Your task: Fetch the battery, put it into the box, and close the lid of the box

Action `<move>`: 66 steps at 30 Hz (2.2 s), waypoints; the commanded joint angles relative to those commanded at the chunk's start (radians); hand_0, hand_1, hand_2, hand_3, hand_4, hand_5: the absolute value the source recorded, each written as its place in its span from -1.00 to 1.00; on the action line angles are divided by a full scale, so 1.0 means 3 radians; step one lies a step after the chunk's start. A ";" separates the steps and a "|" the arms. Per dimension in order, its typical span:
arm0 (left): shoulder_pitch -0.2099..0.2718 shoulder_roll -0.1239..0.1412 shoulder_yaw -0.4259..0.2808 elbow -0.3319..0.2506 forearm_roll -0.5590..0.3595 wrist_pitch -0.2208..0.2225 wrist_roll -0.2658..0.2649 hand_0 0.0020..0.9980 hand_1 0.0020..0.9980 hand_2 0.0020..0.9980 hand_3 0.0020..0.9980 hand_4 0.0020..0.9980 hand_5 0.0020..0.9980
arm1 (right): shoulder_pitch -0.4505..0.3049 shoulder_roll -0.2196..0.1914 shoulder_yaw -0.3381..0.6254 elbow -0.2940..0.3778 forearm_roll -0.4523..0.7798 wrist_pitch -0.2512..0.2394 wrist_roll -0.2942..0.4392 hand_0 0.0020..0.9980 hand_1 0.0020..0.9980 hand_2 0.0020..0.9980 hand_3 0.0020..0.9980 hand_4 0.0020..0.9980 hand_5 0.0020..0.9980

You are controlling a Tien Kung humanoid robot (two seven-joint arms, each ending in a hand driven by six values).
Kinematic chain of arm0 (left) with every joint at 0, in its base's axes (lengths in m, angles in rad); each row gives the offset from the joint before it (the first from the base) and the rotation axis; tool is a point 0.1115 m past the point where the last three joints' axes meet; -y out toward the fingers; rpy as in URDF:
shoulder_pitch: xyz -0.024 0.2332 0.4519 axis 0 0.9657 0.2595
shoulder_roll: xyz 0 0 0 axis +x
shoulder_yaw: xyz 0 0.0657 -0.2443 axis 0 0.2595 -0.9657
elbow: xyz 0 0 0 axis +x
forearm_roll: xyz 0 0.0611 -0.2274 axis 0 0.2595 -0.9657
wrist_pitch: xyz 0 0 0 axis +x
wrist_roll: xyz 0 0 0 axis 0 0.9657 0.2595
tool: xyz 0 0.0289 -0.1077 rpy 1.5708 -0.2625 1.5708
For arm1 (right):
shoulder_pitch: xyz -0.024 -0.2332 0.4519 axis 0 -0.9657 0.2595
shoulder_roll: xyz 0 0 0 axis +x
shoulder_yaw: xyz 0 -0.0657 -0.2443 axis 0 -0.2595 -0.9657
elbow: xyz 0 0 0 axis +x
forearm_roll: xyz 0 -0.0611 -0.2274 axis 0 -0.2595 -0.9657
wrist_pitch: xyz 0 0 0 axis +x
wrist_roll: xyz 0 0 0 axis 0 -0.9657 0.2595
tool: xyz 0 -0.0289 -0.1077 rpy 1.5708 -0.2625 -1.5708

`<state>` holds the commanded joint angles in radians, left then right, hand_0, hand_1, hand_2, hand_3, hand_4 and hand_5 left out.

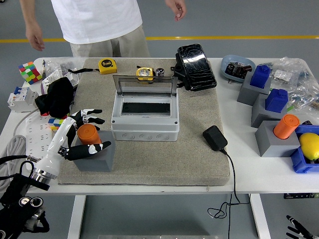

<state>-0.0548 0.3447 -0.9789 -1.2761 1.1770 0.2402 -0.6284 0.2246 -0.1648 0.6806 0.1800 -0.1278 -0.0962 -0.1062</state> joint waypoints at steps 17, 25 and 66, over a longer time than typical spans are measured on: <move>-0.0130 -0.0075 0.0155 0.0138 -0.0197 -0.0014 -0.0057 -0.58 -0.45 -0.34 -0.11 0.79 -1.00 | -0.0002 0.0004 0.0002 0.0000 -0.0003 0.0000 -0.0005 0.25 0.38 0.34 0.10 0.84 -0.02; -0.0184 -0.0105 0.0222 0.0193 -0.0285 0.0048 -0.0057 -0.70 -0.60 -0.46 -0.36 0.62 -1.00 | 0.0001 0.0006 0.0003 0.0000 0.0006 -0.0003 -0.0005 0.25 0.38 0.34 0.10 0.84 -0.02; -0.1707 0.0074 0.1008 0.0016 0.1244 -0.0104 0.1145 -0.81 -0.75 -0.60 -0.56 0.47 -1.00 | -0.0011 0.0041 -0.0026 0.0000 0.0041 -0.0059 -0.0002 0.25 0.38 0.34 0.10 0.83 -0.03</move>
<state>-0.5670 0.3670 -0.6766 -1.2714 1.5501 0.2091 -0.2849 0.2213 -0.1526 0.6728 0.1800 -0.1156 -0.1140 -0.1068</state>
